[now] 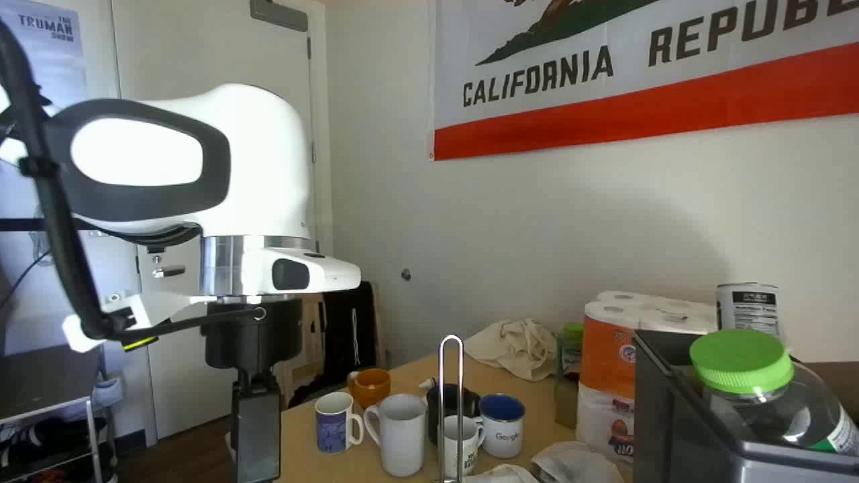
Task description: Move the towel to the left side of the table
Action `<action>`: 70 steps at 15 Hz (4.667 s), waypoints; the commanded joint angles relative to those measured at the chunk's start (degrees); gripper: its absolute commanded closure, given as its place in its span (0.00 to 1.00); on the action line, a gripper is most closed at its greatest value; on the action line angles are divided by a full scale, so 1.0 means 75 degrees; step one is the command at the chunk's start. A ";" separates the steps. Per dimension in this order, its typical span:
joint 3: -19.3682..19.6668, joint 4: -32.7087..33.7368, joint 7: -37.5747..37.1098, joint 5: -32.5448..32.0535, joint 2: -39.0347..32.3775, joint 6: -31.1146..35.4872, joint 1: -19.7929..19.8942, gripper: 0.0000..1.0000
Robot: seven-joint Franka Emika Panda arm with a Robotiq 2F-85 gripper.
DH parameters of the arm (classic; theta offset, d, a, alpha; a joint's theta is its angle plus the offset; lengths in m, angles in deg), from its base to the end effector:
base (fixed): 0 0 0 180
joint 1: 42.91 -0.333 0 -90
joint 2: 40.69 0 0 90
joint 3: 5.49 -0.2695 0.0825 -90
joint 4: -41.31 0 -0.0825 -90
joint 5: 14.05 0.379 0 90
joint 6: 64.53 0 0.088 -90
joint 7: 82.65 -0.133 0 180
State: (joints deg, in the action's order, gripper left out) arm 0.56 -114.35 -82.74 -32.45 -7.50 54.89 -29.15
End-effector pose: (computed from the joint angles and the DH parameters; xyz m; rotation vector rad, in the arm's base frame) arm 0.3412 -0.1406 0.3332 2.9230 -0.2382 -0.1253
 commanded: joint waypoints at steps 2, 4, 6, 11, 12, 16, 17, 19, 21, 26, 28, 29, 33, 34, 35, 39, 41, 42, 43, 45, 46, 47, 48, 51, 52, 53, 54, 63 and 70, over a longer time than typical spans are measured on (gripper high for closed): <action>0.0114 0.0044 0.0038 0.0027 -0.0151 0.0151 -0.0062 0.00; 0.0247 0.0128 0.0047 0.0030 -0.0530 0.0673 -0.0039 0.00; 0.0347 0.0193 0.0109 -0.0096 -0.0981 0.1564 0.0000 0.00; 0.0337 0.0482 0.0127 -0.0607 -0.2369 0.3950 0.0143 0.00; 0.0342 0.0582 0.0126 -0.0721 -0.2720 0.4400 0.0189 0.00; 0.0369 0.1192 -0.0089 -0.1519 -0.4050 0.6004 0.0500 0.00; 0.0400 0.1407 -0.0190 -0.1927 -0.4359 0.6402 0.0589 0.00; 0.0431 0.1870 -0.0403 -0.2470 -0.4807 0.6599 0.0679 0.00; 0.0417 0.1533 -0.0146 -0.1986 -0.4527 0.6502 0.0594 0.00; 0.0398 0.1727 -0.0127 -0.1849 -0.4640 0.6516 0.0521 0.00; 0.0392 0.1835 -0.0099 -0.1783 -0.4916 0.6836 0.0519 0.00; 0.0377 0.1932 -0.0056 -0.1730 -0.5120 0.7015 0.0515 0.00; 0.0041 0.2579 0.0267 -0.1240 -0.6391 0.8103 0.0574 0.00; -0.0064 0.2853 0.0295 -0.1200 -0.6813 0.8408 0.0630 0.00; 0.0163 0.3065 0.0792 -0.0584 -0.7159 0.8628 0.0261 0.00; -0.0398 0.4348 0.1107 -0.0460 -0.8572 0.9065 0.0743 0.00; -0.0534 0.4938 0.1514 -0.0007 -0.9146 0.9147 0.0810 0.00; -0.0577 0.5260 0.1630 0.0042 -0.9428 0.9157 0.0862 0.00; -0.0639 0.5573 0.1706 0.0085 -0.9687 0.9185 0.0926 0.00; -0.0817 0.6084 0.1770 0.0131 -1.0090 0.9252 0.1085 0.00; -0.1018 0.6325 0.1806 0.0130 -1.0284 0.9266 0.1256 0.00; -0.1248 0.6556 0.1808 0.0120 -1.0476 0.9262 0.1441 0.00; -0.1526 0.6770 0.1627 -0.0108 -1.0646 0.9228 0.1707 0.00; -0.2231 0.7218 0.1656 -0.0179 -1.1093 0.9139 0.2247 0.25; -0.2387 0.7324 0.1678 -0.0226 -1.1208 0.9099 0.2369 0.26; -0.2476 0.7415 0.1700 -0.0273 -1.1308 0.9065 0.2444 0.32; -0.2520 0.7475 0.1700 -0.0305 -1.1369 0.9032 0.2485 0.42; -0.3202 0.7480 0.1733 -0.0475 -1.1349 0.8425 0.2977 1.00; -0.3603 0.7035 0.2451 0.0716 -1.0056 0.6406 0.3037 0.98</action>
State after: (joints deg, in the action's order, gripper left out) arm -29.02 -58.36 -66.00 -31.73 -90.14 108.15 -4.27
